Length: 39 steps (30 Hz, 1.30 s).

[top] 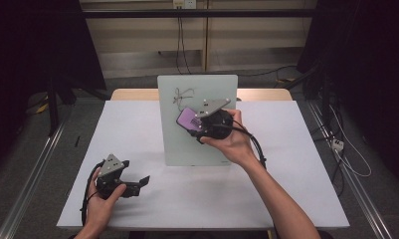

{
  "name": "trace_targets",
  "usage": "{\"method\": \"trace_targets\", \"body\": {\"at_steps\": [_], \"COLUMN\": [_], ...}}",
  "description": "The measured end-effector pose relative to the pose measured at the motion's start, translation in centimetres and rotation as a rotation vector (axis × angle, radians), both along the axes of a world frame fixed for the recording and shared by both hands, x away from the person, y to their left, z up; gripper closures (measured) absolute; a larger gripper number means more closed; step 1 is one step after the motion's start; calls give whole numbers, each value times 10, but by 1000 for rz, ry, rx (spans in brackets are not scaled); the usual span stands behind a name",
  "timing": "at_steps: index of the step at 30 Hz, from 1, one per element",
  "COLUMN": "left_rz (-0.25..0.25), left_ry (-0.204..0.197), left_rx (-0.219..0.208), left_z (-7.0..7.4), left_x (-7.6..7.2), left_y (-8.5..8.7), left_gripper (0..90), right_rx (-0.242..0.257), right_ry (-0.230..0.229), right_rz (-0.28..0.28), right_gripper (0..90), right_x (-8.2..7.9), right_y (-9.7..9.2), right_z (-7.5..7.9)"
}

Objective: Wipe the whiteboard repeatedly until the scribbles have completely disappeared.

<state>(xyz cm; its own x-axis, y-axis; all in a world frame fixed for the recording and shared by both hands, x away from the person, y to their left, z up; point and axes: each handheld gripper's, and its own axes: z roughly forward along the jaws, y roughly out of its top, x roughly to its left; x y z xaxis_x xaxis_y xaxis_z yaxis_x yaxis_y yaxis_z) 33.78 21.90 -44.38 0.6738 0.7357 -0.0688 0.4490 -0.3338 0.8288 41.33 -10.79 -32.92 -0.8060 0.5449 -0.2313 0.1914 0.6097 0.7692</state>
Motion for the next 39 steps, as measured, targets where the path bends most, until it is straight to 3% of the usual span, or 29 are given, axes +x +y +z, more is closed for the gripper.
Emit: {"method": "trace_targets", "body": {"at_steps": [8, 11, 15, 20, 30, 34, 39], "left_rz": [0, -2, -3, -1, -5, -6, -5], "left_ry": [1, 0, 0, -2, -1, 3, -1], "left_rx": [-2, 0, -3, -2, 5, 2, 1], "left_z": [0, 0, 0, 0, 0, -1, 0], "left_x": [0, 0, 0, 0, 1, 0, 0], "left_y": [1, 1, 1, 1, 1, 0, 0], "left_gripper": [57, 57, 57, 57, 57, 57, 57], "right_rx": [9, 44, 45, 91, 97, 72, 33], "right_ry": [5, -6, -25, -40, -87, -84, -70], "right_rz": [12, 1, -12, -42, -93, -80, -40], "right_gripper": [421, 421, 421, 421, 421, 421, 421], "right_x": [2, 4, 7, 13, 19, 19, 14], "right_y": [5, 3, 2, -9, -15, -8, 9], "right_z": [2, 8, 18, 34, 62, 56, 37]}}
